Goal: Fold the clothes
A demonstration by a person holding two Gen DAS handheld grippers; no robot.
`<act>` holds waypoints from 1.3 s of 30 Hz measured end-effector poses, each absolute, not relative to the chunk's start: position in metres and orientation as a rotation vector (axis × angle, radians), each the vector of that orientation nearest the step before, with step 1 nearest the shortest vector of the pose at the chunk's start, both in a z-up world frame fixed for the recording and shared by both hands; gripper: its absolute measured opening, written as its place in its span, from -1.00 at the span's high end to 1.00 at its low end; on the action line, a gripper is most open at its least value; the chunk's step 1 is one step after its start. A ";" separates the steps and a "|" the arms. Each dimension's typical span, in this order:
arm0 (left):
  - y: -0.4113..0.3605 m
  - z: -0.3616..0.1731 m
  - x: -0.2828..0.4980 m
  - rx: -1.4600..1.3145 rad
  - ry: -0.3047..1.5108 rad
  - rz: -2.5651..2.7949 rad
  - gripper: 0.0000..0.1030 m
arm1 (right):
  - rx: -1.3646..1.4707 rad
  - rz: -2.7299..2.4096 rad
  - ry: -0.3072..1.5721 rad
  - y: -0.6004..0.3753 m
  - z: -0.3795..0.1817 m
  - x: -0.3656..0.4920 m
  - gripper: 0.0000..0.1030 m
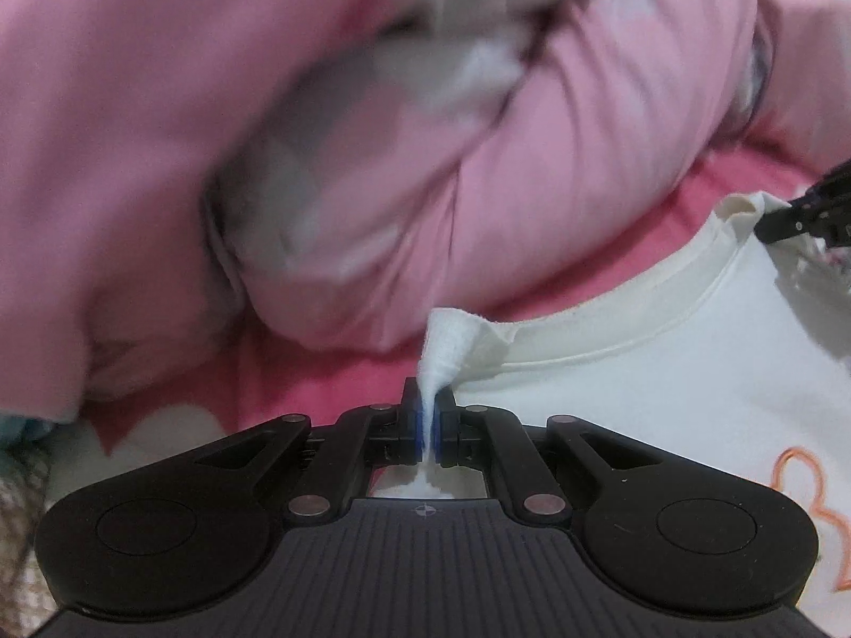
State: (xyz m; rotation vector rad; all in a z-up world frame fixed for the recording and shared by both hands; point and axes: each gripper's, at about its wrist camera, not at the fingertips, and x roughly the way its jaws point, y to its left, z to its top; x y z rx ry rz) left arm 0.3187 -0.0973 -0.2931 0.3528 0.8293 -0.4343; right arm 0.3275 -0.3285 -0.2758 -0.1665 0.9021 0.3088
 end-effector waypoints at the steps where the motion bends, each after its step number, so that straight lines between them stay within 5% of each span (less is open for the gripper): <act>1: -0.099 -0.300 0.318 0.368 0.836 -0.428 0.87 | -0.166 0.299 0.915 -0.327 -0.286 0.330 0.94; 4: -0.097 -0.307 0.315 0.353 0.837 -0.410 0.82 | -0.127 0.268 0.934 -0.326 -0.309 0.333 0.92; 7: -0.085 -0.297 0.321 0.259 0.888 -0.391 0.25 | -0.075 0.249 0.945 -0.330 -0.306 0.333 0.87; 8: -0.078 -0.291 0.324 0.204 0.922 -0.384 -0.04 | -0.066 0.248 0.949 -0.333 -0.301 0.331 0.69; 9: -0.070 -0.284 0.325 0.150 0.940 -0.387 -0.16 | -0.057 0.247 0.954 -0.335 -0.296 0.328 0.28; 11: -0.052 -0.271 0.326 0.042 0.973 -0.394 -0.23 | -0.042 0.245 0.955 -0.342 -0.286 0.321 -0.21; 12: -0.045 -0.264 0.325 0.014 0.981 -0.394 -0.29 | -0.035 0.243 0.954 -0.346 -0.281 0.316 -0.25; 27: 0.088 -0.122 0.240 -0.185 0.987 -0.376 -0.29 | 0.236 0.450 0.885 -0.376 -0.143 0.167 -0.23; 33: 0.130 -0.127 0.189 -0.157 1.083 -0.296 -0.29 | 0.061 0.692 0.846 -0.281 -0.111 0.111 -0.22; 39: 0.156 -0.172 0.128 -0.093 1.188 -0.237 -0.29 | -0.252 0.942 0.765 -0.144 -0.147 0.118 -0.21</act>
